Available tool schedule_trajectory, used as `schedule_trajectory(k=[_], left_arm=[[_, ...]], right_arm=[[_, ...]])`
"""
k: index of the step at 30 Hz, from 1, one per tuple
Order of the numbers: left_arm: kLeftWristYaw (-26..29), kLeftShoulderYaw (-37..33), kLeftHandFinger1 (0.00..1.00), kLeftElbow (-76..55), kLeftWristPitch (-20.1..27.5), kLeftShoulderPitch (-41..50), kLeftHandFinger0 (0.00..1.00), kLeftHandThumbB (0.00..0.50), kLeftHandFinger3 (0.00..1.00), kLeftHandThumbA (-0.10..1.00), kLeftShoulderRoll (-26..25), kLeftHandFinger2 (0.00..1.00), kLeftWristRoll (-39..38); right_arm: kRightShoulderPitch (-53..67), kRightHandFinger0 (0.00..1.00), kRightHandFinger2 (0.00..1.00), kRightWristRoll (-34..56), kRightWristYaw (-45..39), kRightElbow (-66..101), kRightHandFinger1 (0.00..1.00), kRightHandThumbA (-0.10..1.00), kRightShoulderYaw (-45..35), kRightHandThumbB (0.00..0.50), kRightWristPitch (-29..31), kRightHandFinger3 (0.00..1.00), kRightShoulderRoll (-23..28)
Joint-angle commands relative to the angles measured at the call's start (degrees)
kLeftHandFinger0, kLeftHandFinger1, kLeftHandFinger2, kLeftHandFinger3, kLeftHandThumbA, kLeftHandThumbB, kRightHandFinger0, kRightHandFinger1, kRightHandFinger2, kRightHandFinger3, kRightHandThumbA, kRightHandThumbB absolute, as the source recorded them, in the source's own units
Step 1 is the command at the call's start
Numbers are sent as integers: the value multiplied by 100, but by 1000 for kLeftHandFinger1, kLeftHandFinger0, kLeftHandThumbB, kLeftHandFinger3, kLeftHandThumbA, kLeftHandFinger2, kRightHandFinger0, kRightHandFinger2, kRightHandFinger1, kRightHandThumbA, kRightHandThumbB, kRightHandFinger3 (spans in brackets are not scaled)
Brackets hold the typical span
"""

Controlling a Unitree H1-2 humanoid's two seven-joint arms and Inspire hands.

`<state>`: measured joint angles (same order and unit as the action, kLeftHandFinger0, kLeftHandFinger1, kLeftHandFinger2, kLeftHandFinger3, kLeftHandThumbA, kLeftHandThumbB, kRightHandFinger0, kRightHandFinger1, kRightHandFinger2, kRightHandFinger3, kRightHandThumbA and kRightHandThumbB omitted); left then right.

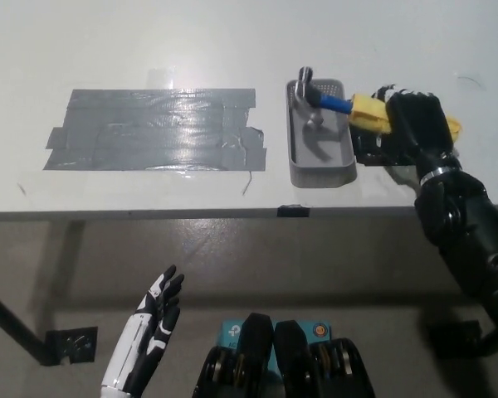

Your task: The robot picks the hammer with right hand and hits the black area on the desk and places it back.

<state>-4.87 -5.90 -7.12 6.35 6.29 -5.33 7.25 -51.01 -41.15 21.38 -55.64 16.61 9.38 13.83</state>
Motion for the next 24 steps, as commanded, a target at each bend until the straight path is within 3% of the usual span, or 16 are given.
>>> schedule_trajectory(k=[1, 4, 8, 9, 12, 14, 17, 19, 20, 21, 22, 24], left_arm=[[-72, 6, 1000, -111, 119, -103, 1000, 99, 1000, 918, -83, 1000, -69], [-68, 4, 1000, -123, 103, -116, 1000, 97, 1000, 932, -89, 1000, -42], [-80, -6, 1000, -109, 155, -119, 1000, 90, 1000, 932, -88, 1000, -69], [-80, -3, 1000, -144, 94, -112, 1000, 92, 1000, 939, -84, 1000, -65], [-96, 7, 1000, -150, 93, -133, 1000, 93, 1000, 953, -115, 1000, -68], [-96, 20, 1000, -133, 100, -145, 1000, 84, 1000, 954, -106, 1000, -109], [-99, 27, 1000, -130, 101, -160, 1000, 69, 1000, 960, -118, 1000, -111], [-100, 22, 1000, -138, 66, -159, 1000, 66, 1000, 965, -105, 1000, -115], [-97, 20, 1000, -136, 82, -160, 1000, 63, 1000, 967, -102, 1000, -114], [-95, 25, 1000, -131, 88, -159, 1000, 59, 1000, 968, -93, 1000, -136], [-100, 23, 1000, -140, 69, -155, 1000, 55, 1000, 967, -93, 1000, -139], [-92, 17, 1000, -138, 81, -144, 1000, 49, 1000, 975, -84, 1000, -132]], right_arm=[[-612, 0, 771, 2422, -1624, 1396, 347, -100, -1322, 105, -512, 890, -76], [-645, 0, 842, 2756, -2184, 1821, 410, -100, -1625, 93, -1168, 927, -56], [-752, 6, 861, 3079, -2876, 1934, 494, -100, -1872, 73, -1759, 908, 16], [-814, 46, 871, 3033, -3131, 1960, 528, -100, -1837, 94, -2011, 903, 95], [-973, 29, 889, 2840, -3737, 1970, 533, -100, -1651, 143, -2471, 918, 364], [-1077, 23, 899, 2979, -4215, 2032, 538, -100, -1660, 115, -2836, 926, 556], [-1159, 0, 858, 3053, -4493, 2061, 492, -100, -1659, 125, -2949, 866, 735], [-1139, 9, 859, 3105, -4660, 2080, 512, -100, -1639, 117, -2583, 924, 965], [-1135, 38, 874, 2904, -4594, 2231, 537, -100, -1560, 136, -2789, 936, 1042], [-1118, 30, 806, 2921, -4612, 2330, 486, -100, -1578, 148, -2864, 914, 1082], [-1134, 39, 857, 2968, -4624, 2394, 515, -100, -1656, 148, -3152, 913, 1109], [-1130, 41, 858, 3065, -4912, 2414, 522, -100, -1628, 129, -3243, 944, 1266]])
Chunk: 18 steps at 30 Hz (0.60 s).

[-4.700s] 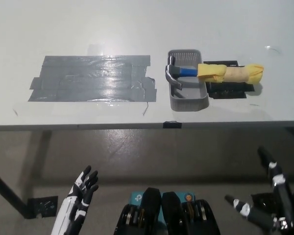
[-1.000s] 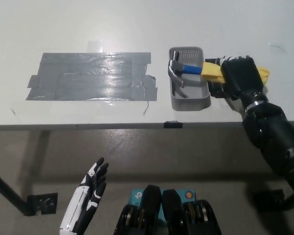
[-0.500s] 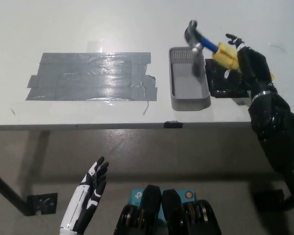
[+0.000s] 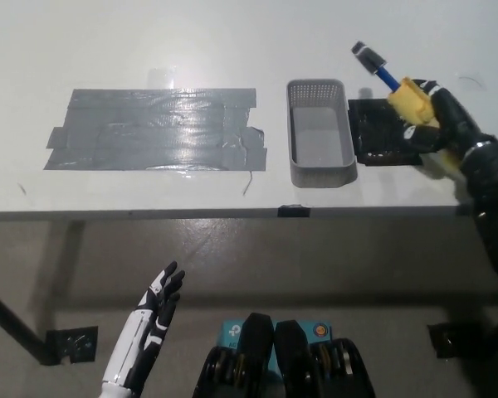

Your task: The robot picks the hammer with right hand and hits the black area on the desk and places it back.

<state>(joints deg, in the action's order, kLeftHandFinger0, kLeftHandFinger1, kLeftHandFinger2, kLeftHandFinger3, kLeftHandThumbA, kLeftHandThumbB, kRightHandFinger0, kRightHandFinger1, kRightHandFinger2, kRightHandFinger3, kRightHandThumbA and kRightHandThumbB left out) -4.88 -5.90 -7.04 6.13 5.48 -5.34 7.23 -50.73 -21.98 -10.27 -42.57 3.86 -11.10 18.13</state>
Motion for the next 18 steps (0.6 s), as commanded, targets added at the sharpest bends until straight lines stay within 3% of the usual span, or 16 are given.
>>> schedule_trajectory(k=[1, 5, 11, 15, 17, 18], left_arm=[[-86, 22, 1000, -160, 97, -60, 1000, 48, 1000, 981, -88, 1000, -119], [-71, 35, 1000, -169, 111, -67, 1000, 35, 1000, 994, -87, 1000, -115], [-69, 68, 1000, -168, 77, -110, 1000, 20, 1000, 998, -89, 1000, -153], [-60, 66, 1000, -174, 96, -97, 1000, 16, 1000, 1000, -110, 1000, -101], [-46, 77, 1000, -153, 122, -91, 1000, 20, 1000, 1000, -103, 1000, -113], [-50, 78, 1000, -167, 96, -81, 1000, 21, 1000, 999, -101, 1000, -123]], right_arm=[[-1181, 46, 863, 1163, -1905, 1060, 544, -100, -295, 129, -1160, 981, 912], [-1272, 82, 916, 1055, -2590, 1124, 583, -100, 81, 104, -1337, 1000, 1280], [-1418, 4, 861, 966, -3068, 1354, 513, -100, 322, 109, -1583, 1000, 1624], [-1487, 37, 878, 942, -3387, 1301, 537, -100, 491, 102, -1583, 1000, 1749], [-1480, 46, 841, 909, -3588, 1295, 511, -100, 647, 107, -1435, 900, 1831], [-1474, 24, 834, 900, -3662, 1287, 484, -100, 692, 106, -1464, 899, 1845]])
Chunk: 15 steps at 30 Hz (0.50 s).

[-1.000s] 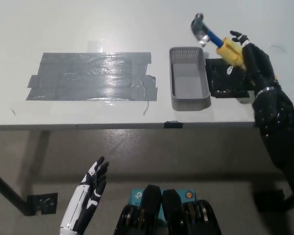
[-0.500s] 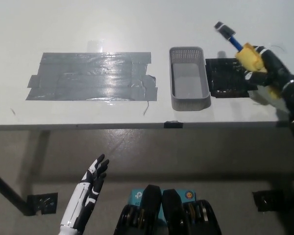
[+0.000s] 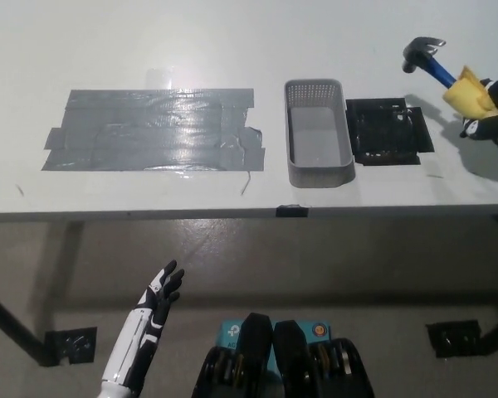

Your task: The robot picks the hammer with right hand and hits the black area on the desk and places it back.

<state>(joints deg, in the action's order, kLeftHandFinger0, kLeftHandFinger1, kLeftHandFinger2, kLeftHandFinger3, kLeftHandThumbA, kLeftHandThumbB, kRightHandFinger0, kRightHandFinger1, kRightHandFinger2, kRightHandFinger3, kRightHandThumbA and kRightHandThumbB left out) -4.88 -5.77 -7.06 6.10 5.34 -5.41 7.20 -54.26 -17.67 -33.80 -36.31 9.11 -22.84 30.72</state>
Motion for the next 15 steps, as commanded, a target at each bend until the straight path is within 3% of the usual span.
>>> schedule_trajectory(k=[1, 3, 5, 8, 12, 15], left_arm=[[-59, 67, 1000, -158, 109, -62, 1000, 15, 1000, 988, -92, 1000, -147], [-49, 75, 1000, -126, 130, -63, 1000, 19, 1000, 980, -84, 1000, -156], [-45, 64, 1000, -134, 121, -49, 1000, 18, 1000, 984, -97, 1000, -111], [-46, 34, 1000, -171, 77, -25, 1000, 12, 1000, 987, -79, 1000, -100], [-49, 47, 1000, -107, 118, -83, 1000, 5, 1000, 976, -84, 1000, -162], [-35, 49, 1000, -121, 105, -77, 1000, 1, 1000, 977, -84, 1000, -163]], right_arm=[[-1102, 22, 844, 464, -1340, 589, 488, -100, 197, 99, -269, 899, 582], [-1040, 48, 901, 426, -1381, 576, 545, -100, 296, 94, -240, 1000, 584], [-974, 108, 925, 339, -1396, 647, 602, -100, 416, 152, -151, 1000, 617], [-885, 108, 892, 299, -1368, 767, 579, -100, 506, 144, -374, 1000, 634], [-875, 20, 842, 289, -1417, 604, 499, -100, 570, 139, -231, 973, 643], [-832, 77, 890, 194, -1367, 534, 550, -100, 658, 139, -61, 982, 634]])
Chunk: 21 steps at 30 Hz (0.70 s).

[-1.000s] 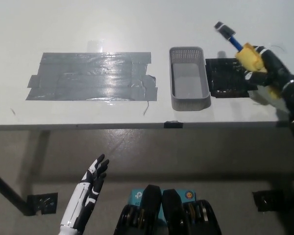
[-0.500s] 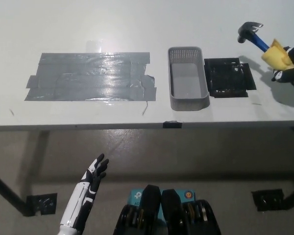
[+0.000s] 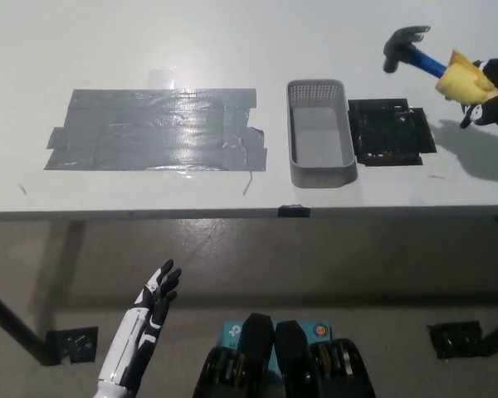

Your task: The robot picks the hammer with right hand and hits the black area on the desk and places it back.

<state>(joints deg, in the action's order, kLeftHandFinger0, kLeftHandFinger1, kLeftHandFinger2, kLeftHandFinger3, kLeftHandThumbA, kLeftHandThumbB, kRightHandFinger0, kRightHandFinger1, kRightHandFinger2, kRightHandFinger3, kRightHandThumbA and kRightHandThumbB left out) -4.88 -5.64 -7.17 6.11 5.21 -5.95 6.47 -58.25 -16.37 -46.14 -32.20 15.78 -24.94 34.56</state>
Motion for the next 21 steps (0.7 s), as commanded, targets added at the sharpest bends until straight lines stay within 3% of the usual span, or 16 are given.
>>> schedule_trajectory(k=[1, 4, 13, 21], left_arm=[[-35, 28, 1000, -105, 128, -66, 1000, 0, 1000, 977, -34, 1000, -83], [-40, 25, 1000, -109, 100, -82, 1000, 1, 1000, 971, -48, 1000, -78], [-39, 31, 1000, -118, 90, -99, 1000, 4, 1000, 946, -42, 1000, -126], [-30, 46, 1000, -113, 78, -139, 1000, 0, 1000, 946, -62, 1000, -105]], right_arm=[[-417, 101, 910, -8, -125, 122, 569, -100, 64, 116, 144, 1000, 261], [-363, 96, 956, 108, -160, 81, 590, -100, 24, 108, 30, 1000, 229], [-172, 12, 871, 77, -147, -13, 535, -100, 97, 144, 292, 1000, 205], [-80, 59, 949, -23, -21, -110, 611, -100, 238, 142, 315, 1000, 156]])
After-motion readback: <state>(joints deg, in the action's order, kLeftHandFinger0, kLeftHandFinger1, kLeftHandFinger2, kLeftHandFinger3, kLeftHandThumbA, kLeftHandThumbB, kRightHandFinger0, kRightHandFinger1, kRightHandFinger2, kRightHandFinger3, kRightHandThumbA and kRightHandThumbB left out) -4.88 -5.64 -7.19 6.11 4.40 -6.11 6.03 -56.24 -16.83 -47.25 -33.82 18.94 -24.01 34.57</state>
